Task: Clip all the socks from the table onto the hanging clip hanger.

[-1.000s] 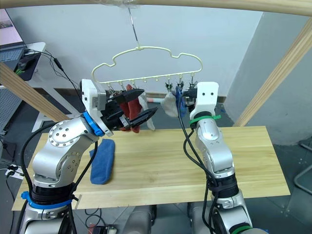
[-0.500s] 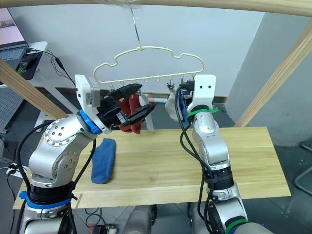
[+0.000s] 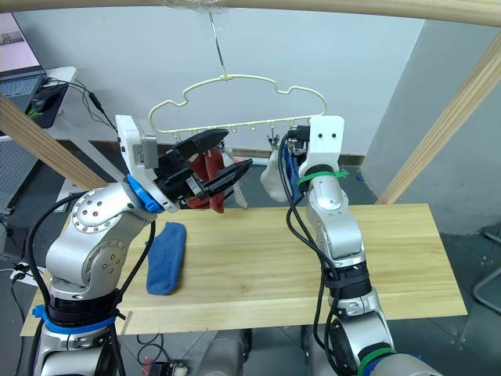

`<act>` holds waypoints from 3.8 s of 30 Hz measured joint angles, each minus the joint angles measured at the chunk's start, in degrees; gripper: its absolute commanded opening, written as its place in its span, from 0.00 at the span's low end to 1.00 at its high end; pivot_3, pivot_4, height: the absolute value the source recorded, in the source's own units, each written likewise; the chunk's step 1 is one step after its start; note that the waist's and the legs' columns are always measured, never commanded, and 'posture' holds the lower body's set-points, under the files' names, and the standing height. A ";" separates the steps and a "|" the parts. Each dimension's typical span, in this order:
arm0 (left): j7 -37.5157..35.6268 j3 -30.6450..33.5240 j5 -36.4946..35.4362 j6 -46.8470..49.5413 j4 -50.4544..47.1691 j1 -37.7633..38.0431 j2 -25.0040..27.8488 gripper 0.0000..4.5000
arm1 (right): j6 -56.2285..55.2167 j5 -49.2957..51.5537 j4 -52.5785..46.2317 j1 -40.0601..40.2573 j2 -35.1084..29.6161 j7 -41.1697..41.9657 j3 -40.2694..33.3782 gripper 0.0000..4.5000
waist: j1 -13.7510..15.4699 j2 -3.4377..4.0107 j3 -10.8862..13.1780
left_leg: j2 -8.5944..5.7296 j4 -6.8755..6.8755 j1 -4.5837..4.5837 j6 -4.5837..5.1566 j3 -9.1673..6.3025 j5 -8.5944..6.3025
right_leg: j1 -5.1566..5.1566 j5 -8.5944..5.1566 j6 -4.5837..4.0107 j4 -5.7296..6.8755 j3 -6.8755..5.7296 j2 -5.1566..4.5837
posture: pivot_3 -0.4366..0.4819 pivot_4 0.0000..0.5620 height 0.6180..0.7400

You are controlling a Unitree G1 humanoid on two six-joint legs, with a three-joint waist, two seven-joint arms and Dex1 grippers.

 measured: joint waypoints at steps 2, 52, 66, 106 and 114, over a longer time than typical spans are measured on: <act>-0.01 0.00 0.01 -0.23 -0.06 0.00 -0.01 0.79 | -0.26 0.01 0.51 -0.20 0.30 0.12 -0.38 0.47 | 0.00 0.00 0.00 | 0.00 0.01 0.00 0.00 -0.01 0.00 | 0.00 0.00 0.00 0.02 -0.01 0.00 | 0.63 0.51 1.00; 7.72 4.68 20.09 -14.98 53.74 13.99 0.62 0.52 | 33.42 20.29 -7.62 -7.76 -18.17 25.66 -7.57 0.00 | -0.18 0.06 -0.03 | -0.09 0.06 0.13 0.01 0.00 0.00 | 0.07 -0.02 -0.09 0.20 -0.06 -0.21 | 0.55 0.53 1.00; -2.00 -5.70 10.90 -2.45 24.65 22.92 -10.54 0.00 | 48.80 28.66 -4.02 -14.26 -19.42 24.93 -16.74 0.00 | 0.12 0.13 -0.06 | -0.16 0.20 -0.02 0.02 0.11 0.01 | 0.11 0.14 -0.10 0.13 -0.10 -0.51 | 0.52 0.50 1.00; 5.01 -17.95 14.60 -12.32 23.95 4.90 -28.75 0.00 | 66.81 43.71 1.11 -18.50 -21.21 16.04 -30.71 0.00 | -0.12 0.12 -0.08 | -0.32 0.24 -0.02 0.05 0.22 -0.01 | 0.23 0.05 0.15 0.07 -0.12 -0.46 | 0.47 0.49 1.00; 4.92 -18.19 14.34 -11.74 24.54 3.92 -29.62 0.00 | 67.14 45.98 3.23 -18.10 -21.83 14.30 -30.74 0.49 | -0.25 0.12 -0.08 | -0.32 0.24 -0.02 0.05 0.23 -0.01 | 0.22 0.06 0.15 0.08 -0.11 -0.46 | 0.47 0.47 1.00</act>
